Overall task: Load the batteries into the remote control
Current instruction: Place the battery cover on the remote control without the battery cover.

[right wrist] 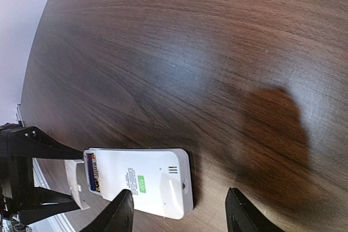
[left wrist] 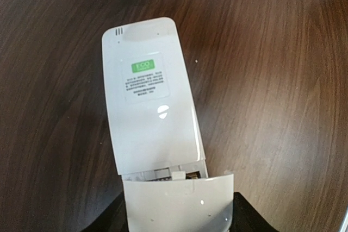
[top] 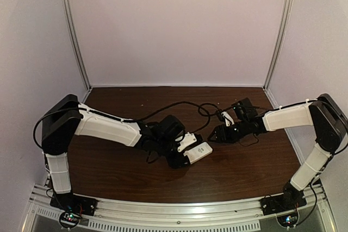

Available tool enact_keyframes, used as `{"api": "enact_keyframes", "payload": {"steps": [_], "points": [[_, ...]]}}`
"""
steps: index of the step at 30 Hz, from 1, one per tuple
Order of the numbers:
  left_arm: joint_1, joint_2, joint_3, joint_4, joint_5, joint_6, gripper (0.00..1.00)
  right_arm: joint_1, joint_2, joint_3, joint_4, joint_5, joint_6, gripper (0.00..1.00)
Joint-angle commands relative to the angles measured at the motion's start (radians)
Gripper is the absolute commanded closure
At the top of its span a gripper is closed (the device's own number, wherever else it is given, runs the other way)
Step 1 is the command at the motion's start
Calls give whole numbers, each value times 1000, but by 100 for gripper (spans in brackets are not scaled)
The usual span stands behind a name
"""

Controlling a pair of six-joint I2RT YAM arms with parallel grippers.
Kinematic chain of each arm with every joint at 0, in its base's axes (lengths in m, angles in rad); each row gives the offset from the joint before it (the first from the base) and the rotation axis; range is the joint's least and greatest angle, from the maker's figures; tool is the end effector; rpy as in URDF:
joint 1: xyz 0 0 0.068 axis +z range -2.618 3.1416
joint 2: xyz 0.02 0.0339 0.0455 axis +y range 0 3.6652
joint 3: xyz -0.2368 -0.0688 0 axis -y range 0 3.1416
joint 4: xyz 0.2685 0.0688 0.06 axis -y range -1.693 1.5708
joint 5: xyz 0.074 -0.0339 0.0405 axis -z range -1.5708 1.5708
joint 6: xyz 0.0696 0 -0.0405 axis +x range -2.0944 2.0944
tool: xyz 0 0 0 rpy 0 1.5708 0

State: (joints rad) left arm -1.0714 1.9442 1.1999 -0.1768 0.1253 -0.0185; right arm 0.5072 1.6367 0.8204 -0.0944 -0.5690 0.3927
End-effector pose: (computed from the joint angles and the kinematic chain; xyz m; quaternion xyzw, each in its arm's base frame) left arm 0.1988 -0.3826 0.0823 0.4925 0.8077 -0.2159 0.2416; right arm 0.2830 0.2001 0.0905 -0.1428 0.9013 0.3744 0.1646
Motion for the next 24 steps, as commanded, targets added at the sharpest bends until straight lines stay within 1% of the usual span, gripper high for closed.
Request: {"api": "enact_keyframes", "payload": {"steps": [1,5,9,14,17,21,24], "points": [[9,53,57,-79,16,-27,47,-1,-10,-6,29,-19,14,42],[19,67,83,-121,14,-39,47,-1,-10,-4,20,-5,10,42],[21,74,103,-162,6,-39,47,-1,11,-20,72,-11,48,42],[23,54,104,-196,1,-38,47,-12,-4,-32,117,-13,80,42],[22,52,116,-225,-8,-37,46,-46,-16,-41,140,-20,107,41],[22,44,128,-245,-13,-39,45,-102,-25,-77,235,-67,171,39],[22,43,132,-254,-16,-49,44,-122,-32,-96,276,-86,203,38]]}}
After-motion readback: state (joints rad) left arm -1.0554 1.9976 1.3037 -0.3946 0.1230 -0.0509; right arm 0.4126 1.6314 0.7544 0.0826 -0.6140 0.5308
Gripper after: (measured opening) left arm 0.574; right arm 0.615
